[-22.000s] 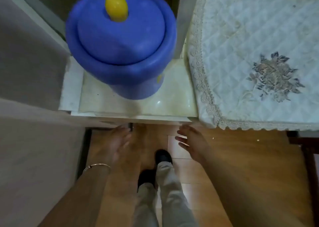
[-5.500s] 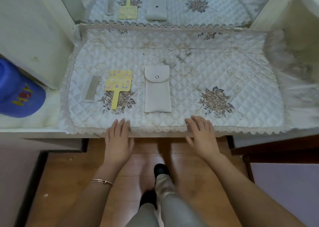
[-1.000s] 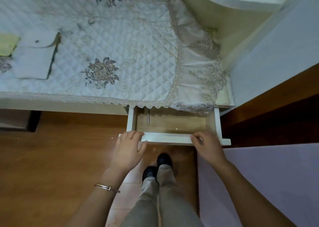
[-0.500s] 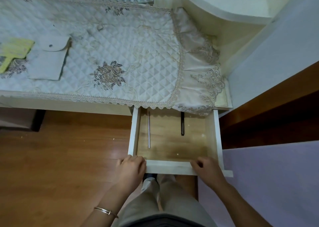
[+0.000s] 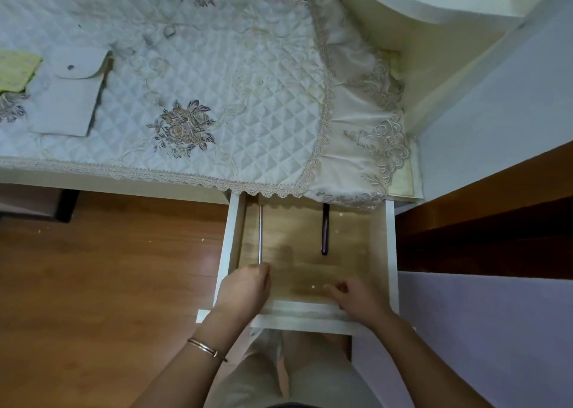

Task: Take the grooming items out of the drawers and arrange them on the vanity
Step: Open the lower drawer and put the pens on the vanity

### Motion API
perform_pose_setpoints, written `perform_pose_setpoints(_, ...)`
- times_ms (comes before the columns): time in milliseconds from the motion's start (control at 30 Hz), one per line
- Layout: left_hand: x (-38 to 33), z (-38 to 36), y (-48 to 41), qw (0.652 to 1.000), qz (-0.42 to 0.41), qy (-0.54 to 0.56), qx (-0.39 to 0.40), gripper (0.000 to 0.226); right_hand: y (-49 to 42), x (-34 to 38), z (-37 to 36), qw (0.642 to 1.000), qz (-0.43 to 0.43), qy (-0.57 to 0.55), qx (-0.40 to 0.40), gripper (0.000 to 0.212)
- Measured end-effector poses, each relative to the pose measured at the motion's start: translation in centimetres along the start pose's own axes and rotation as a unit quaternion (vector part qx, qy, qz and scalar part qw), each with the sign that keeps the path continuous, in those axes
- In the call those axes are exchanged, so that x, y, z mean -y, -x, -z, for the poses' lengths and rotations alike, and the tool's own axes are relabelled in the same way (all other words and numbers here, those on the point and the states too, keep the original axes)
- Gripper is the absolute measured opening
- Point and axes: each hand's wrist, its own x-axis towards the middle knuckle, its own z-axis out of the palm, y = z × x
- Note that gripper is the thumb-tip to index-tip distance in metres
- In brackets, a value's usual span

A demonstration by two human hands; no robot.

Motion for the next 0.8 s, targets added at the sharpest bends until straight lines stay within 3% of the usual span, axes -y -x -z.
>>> perform_pose_setpoints(100, -1.0, -0.7, -3.1, 0.996, 0.047, 0.069, -0.003, 0.022, -3.0, 1.4, 0.5, 0.998, 0.017, -0.048, -0.043, 0.011)
perform_pose_setpoints(233, -1.0, -2.0, -6.8, 0.982, 0.140, 0.129, -0.008, 0.028, -7.7, 3.5, 1.7, 0.989, 0.020, -0.023, -0.147, 0.020)
perform_pose_setpoints(367, -0.3, -2.9, -8.8, 0.971, 0.183, 0.154, 0.013, 0.027, -11.1, 4.3, 1.5, 0.984, -0.042, -0.045, -0.167, 0.033)
perform_pose_setpoints(600, 0.1, -2.7, -7.8, 0.982, 0.124, 0.144, -0.015, 0.023, -10.2, 3.9, 0.7, 0.990, -0.021, -0.060, -0.129, 0.021)
perform_pose_setpoints(800, -0.6, 0.2, -3.6, 0.971, 0.075, 0.210, -0.081, 0.021, -4.9, 5.9, 1.3, 0.987, 0.080, -0.092, -0.103, 0.013)
